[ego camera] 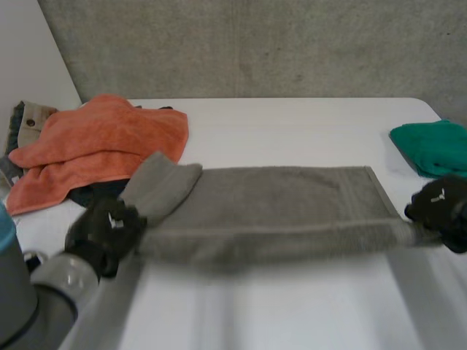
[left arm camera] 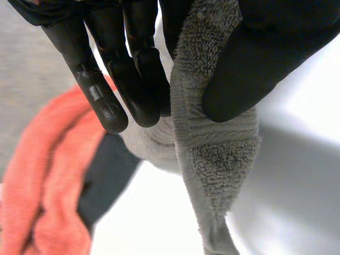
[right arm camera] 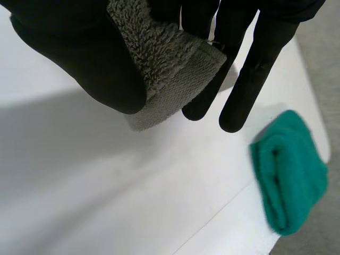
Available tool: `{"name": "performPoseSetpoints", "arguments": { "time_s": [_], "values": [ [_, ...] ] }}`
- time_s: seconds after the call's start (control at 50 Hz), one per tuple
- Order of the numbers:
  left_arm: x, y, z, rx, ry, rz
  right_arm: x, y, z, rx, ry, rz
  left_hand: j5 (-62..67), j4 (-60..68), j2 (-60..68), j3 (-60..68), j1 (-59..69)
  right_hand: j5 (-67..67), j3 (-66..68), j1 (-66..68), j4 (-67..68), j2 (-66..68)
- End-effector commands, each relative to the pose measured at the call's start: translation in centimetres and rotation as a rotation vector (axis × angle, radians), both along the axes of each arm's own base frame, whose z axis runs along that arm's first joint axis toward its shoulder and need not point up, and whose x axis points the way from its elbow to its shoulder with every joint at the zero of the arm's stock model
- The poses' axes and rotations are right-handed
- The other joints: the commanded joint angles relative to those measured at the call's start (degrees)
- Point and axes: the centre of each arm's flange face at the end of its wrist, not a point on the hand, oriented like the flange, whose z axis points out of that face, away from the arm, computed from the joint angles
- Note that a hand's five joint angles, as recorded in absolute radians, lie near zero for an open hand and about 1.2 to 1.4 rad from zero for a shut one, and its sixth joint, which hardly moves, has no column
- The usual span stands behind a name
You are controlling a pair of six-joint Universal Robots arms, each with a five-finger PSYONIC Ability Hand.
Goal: Fold the laundry.
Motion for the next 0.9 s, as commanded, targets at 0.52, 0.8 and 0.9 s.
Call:
{"name": "performPoseSetpoints", "arguments": {
  "time_s": [0.52,0.8,0.9],
  "values": [
    [-10.6,-17.6,16.3,-1.005,0.278,0.062,3.3,-14.9,14.8,-1.128,-0.512,-0.073,11.4,8.8,8.8,8.9,13.0,13.9,11.5,16.2,11.2,12.6],
    [-8.3,-13.9,5.2,-0.551,0.239,0.022,3.8,-11.5,4.9,-0.639,-0.449,-0.069,11.2,8.6,8.6,8.8,12.8,13.9,11.5,16.2,11.2,12.6],
    [-7.5,-11.3,-0.3,-0.388,0.172,-0.001,4.0,-9.5,-3.2,-0.300,-0.415,-0.067,9.6,6.9,6.9,7.1,11.2,13.9,11.5,16.2,11.2,12.6]
  ]
}}
